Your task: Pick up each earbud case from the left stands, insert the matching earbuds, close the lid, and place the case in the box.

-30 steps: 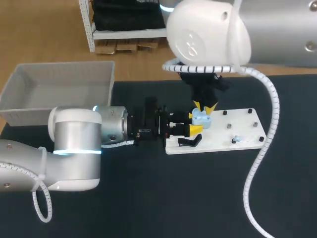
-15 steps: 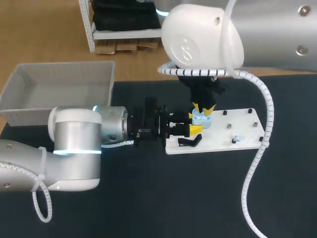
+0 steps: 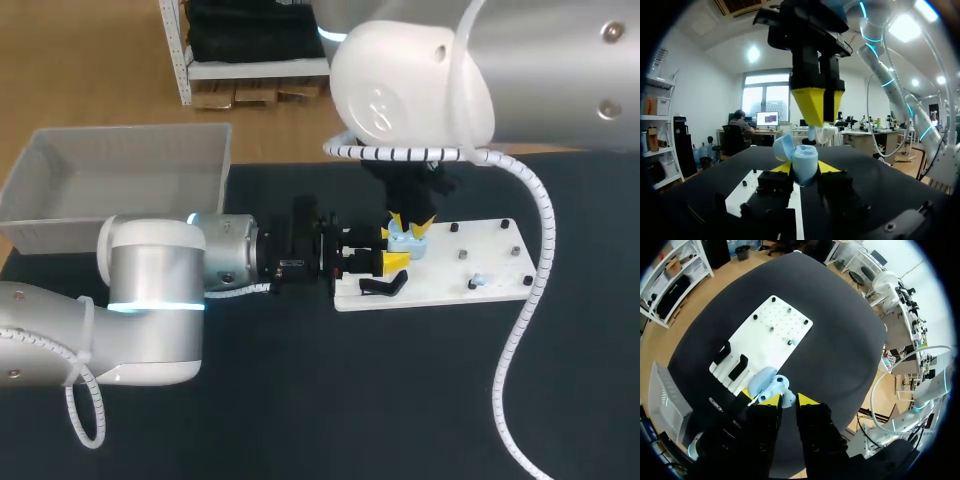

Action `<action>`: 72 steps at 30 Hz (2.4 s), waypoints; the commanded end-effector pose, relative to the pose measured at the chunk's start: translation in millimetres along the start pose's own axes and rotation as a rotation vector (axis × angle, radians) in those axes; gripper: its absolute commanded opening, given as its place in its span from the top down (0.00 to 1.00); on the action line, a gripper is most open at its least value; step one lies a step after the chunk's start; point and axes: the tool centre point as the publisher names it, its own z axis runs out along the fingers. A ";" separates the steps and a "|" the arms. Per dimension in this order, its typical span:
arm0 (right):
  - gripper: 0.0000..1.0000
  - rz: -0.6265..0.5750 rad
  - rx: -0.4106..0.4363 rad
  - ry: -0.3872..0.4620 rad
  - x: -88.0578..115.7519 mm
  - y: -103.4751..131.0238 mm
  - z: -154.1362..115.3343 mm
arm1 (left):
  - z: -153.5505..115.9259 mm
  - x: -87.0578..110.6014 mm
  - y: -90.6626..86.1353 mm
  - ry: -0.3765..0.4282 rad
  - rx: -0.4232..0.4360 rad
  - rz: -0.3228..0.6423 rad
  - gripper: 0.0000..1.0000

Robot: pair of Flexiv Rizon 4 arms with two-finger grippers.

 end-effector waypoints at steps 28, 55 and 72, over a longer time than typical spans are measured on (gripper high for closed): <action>1.00 0.011 0.017 -0.002 -6.0 5.8 9.1 | -0.3 0.3 -1.2 -0.002 -0.004 0.001 1.00; 0.75 0.012 0.049 0.007 -8.1 11.0 17.4 | -0.3 0.3 -1.2 -0.002 -0.004 0.001 1.00; 0.64 -0.154 -0.169 0.060 0.0 -29.7 -15.4 | -0.3 0.3 -1.2 -0.002 -0.004 0.001 1.00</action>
